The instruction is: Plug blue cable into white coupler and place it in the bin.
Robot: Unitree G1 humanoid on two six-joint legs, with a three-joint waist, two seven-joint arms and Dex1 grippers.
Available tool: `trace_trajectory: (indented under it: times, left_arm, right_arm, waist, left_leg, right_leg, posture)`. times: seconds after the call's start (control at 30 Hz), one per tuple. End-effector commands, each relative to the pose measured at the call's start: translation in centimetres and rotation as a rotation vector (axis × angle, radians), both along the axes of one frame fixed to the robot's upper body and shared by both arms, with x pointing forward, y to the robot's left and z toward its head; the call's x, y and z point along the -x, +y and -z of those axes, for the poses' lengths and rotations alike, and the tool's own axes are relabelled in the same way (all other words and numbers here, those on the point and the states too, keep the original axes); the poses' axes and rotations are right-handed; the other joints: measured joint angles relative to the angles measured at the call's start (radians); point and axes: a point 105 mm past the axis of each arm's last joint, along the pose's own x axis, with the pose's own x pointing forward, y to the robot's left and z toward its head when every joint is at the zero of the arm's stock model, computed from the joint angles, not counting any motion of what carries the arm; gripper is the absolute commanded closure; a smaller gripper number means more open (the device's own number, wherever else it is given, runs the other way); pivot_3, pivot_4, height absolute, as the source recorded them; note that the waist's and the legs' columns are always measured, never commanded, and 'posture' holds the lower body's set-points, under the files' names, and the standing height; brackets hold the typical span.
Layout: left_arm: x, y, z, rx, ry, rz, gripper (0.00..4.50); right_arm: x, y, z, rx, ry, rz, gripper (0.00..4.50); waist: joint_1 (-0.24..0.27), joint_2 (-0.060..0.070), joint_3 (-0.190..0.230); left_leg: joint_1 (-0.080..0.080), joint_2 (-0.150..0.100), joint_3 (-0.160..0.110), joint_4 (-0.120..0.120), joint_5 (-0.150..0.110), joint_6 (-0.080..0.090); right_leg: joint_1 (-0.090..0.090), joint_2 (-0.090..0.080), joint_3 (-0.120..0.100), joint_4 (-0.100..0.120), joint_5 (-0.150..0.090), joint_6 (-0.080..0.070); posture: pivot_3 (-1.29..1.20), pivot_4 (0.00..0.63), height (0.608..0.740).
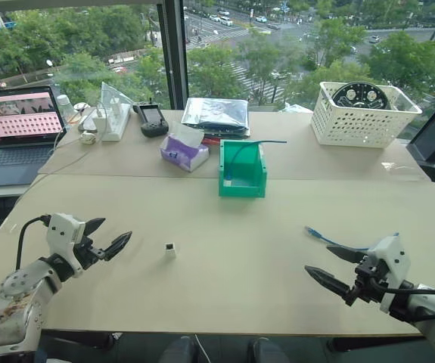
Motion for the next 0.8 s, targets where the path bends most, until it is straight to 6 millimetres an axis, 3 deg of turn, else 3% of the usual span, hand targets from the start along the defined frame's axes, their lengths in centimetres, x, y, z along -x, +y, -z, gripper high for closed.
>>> trace_trajectory:
  times: [0.03,0.13,0.2,0.33,0.47,0.67,0.8]
  left_arm:
    - [-0.5,-0.6,-1.8,0.084,-0.068,0.043,0.00]
    - [-0.4,-1.6,-3.8,0.232,-0.094,0.108,0.00]
    - [0.2,-2.1,-4.7,0.255,-0.099,0.157,0.00]
    - [1.1,-3.6,-6.3,0.257,-0.087,0.233,0.00]
    - [2.4,-6.1,-7.8,0.244,-0.054,0.394,0.00]
    - [2.8,-10.0,-9.8,0.175,-0.009,0.580,0.00]
    - [2.8,-11.4,-10.7,0.152,0.009,0.634,0.00]
  right_arm:
    - [-0.4,0.0,-1.5,0.010,-0.041,-0.032,0.06]
    - [-1.7,0.9,-3.9,0.027,-0.088,-0.112,0.06]
    - [-2.6,1.2,-4.5,0.025,-0.084,-0.127,0.06]
    - [-4.6,-0.3,-3.3,0.145,-0.023,-0.059,0.06]
    - [-6.7,-1.7,-3.5,0.159,-0.001,0.030,0.06]
    - [-8.5,-2.7,-1.5,0.215,0.071,0.055,0.06]
    - [-8.7,-2.4,-0.4,0.209,0.134,0.018,0.06]
  waist:
    - [0.000,0.000,0.000]
    - [0.000,0.000,0.000]
    - [-0.007,-0.001,0.000]
    - [-0.005,-0.002,0.000]
    - [0.000,-0.001,0.000]
    - [0.000,-0.002,0.000]
    - [-0.004,-0.001,0.000]
  left_leg:
    - [0.000,0.000,0.000,0.000,0.000,0.000]
    - [0.000,0.000,0.001,0.003,0.000,0.000]
    - [0.000,0.002,0.001,0.005,0.000,0.000]
    - [0.000,0.005,0.001,0.005,0.000,0.000]
    - [-0.001,0.004,0.001,0.006,0.000,0.000]
    - [-0.001,0.005,0.001,0.007,0.000,0.000]
    - [-0.001,0.005,0.002,0.006,0.000,0.000]
  right_leg:
    - [0.000,0.000,0.000,0.000,0.000,0.000]
    - [0.000,0.000,0.000,0.001,0.000,0.000]
    - [0.001,0.001,0.000,0.002,0.001,0.000]
    - [0.001,0.005,0.000,0.001,0.001,-0.001]
    - [0.000,0.005,0.001,0.001,0.005,-0.009]
    - [0.001,0.008,0.001,0.001,0.004,-0.008]
    - [0.000,0.009,0.003,0.001,0.005,-0.009]
  posture:
    - [0.00,0.150,0.740]
    - [0.00,0.150,0.740]
    - [0.00,0.150,0.740]
    - [0.00,0.150,0.740]
    - [0.00,0.150,0.740]
    - [0.00,0.150,0.740]
    - [0.00,0.150,0.740]
